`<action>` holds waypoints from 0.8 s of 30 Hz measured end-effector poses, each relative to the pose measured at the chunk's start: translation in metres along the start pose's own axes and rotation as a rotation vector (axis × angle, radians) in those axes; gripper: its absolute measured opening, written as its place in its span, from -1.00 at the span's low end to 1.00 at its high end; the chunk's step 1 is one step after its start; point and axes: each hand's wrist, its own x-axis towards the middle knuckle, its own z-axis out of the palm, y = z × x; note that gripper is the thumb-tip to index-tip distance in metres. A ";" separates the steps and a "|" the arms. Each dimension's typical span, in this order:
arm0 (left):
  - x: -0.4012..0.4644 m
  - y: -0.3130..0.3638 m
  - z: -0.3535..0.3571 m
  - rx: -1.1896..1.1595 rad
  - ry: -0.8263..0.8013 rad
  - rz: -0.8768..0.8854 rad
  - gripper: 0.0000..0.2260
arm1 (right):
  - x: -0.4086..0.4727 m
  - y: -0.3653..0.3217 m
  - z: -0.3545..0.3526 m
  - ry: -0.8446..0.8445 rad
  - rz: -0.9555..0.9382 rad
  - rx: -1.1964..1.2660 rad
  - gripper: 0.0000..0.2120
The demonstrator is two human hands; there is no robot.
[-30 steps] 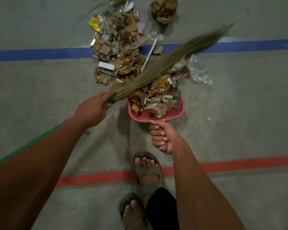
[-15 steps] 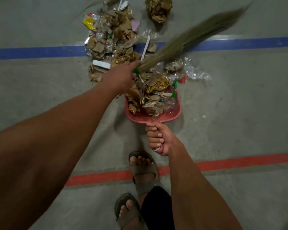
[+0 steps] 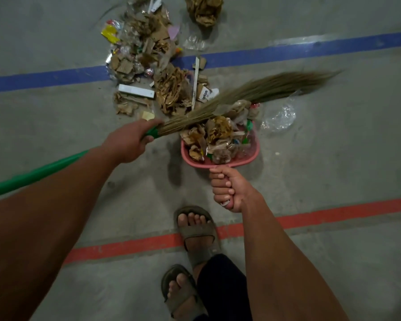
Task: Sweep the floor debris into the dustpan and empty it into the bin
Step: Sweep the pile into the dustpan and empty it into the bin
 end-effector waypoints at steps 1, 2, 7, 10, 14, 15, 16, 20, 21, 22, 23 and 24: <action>-0.003 0.003 0.003 0.003 0.017 0.023 -0.48 | 0.000 0.001 0.000 0.011 -0.005 -0.013 -0.64; -0.006 0.007 0.006 0.006 0.030 0.041 -0.48 | 0.001 0.002 0.000 0.023 -0.011 -0.029 -0.64; -0.022 0.025 0.015 0.015 0.069 0.037 -0.43 | -0.002 0.003 0.007 0.068 -0.033 -0.107 -0.61; -0.035 0.033 0.014 0.036 0.107 0.035 -0.39 | -0.009 0.005 0.014 0.094 -0.043 -0.180 -0.57; -0.060 0.049 0.003 0.018 0.117 0.046 -0.35 | -0.033 0.015 0.030 0.113 -0.062 -0.222 -0.55; -0.067 0.054 0.000 0.004 0.113 0.049 -0.34 | -0.041 0.018 0.033 0.116 -0.065 -0.231 -0.55; -0.076 0.061 -0.006 -0.005 0.109 0.056 -0.34 | -0.050 0.024 0.037 0.118 -0.069 -0.236 -0.55; -0.109 0.088 -0.026 0.001 0.095 0.109 -0.33 | -0.087 0.047 0.053 0.132 -0.094 -0.189 -0.58; -0.118 0.096 -0.033 0.011 0.091 0.127 -0.33 | -0.100 0.053 0.060 0.135 -0.106 -0.172 -0.59; -0.126 0.104 -0.038 0.030 0.090 0.148 -0.33 | -0.111 0.058 0.065 0.137 -0.120 -0.156 -0.60; -0.132 0.111 -0.043 0.054 0.093 0.167 -0.33 | -0.122 0.062 0.069 0.133 -0.134 -0.140 -0.60; -0.141 0.120 -0.050 0.076 0.095 0.193 -0.32 | -0.136 0.067 0.075 0.126 -0.152 -0.125 -0.61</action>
